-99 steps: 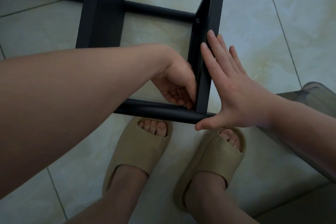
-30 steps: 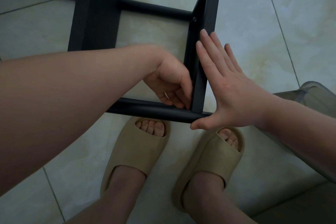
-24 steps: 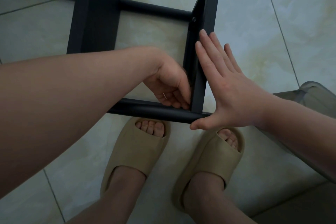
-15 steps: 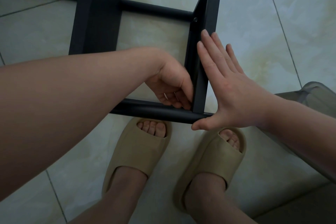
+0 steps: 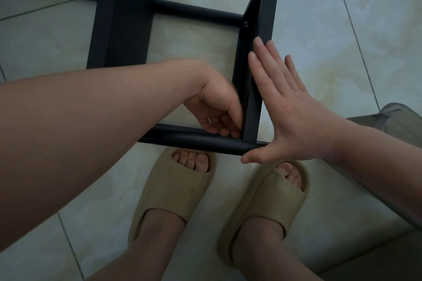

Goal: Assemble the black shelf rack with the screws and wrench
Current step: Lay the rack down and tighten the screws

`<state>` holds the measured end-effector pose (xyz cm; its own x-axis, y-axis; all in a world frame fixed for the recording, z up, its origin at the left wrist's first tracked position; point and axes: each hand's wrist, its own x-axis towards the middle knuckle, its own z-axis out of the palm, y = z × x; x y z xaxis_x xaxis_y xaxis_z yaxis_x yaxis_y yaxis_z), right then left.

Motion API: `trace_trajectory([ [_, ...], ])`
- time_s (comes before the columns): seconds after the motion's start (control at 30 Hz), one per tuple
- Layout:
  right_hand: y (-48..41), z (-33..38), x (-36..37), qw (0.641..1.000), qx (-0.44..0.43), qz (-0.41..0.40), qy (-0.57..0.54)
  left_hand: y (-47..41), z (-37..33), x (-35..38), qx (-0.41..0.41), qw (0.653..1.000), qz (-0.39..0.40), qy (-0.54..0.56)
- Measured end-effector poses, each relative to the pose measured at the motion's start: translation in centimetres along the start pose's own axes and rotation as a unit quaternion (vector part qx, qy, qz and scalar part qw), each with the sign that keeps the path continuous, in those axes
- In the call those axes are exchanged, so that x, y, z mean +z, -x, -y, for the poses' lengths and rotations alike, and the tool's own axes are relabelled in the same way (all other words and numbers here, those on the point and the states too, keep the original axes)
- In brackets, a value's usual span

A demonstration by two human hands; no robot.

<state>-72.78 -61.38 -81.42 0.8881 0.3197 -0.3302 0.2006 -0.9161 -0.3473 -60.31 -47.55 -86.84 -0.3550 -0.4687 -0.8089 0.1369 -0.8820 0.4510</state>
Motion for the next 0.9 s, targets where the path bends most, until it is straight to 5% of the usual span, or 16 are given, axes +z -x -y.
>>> trace_trajectory([
  [0.9,-0.04,-0.06,0.01,1.000,-0.001,0.002,-0.005,0.20,-0.17,-0.08,-0.006,1.000,0.000,-0.011],
])
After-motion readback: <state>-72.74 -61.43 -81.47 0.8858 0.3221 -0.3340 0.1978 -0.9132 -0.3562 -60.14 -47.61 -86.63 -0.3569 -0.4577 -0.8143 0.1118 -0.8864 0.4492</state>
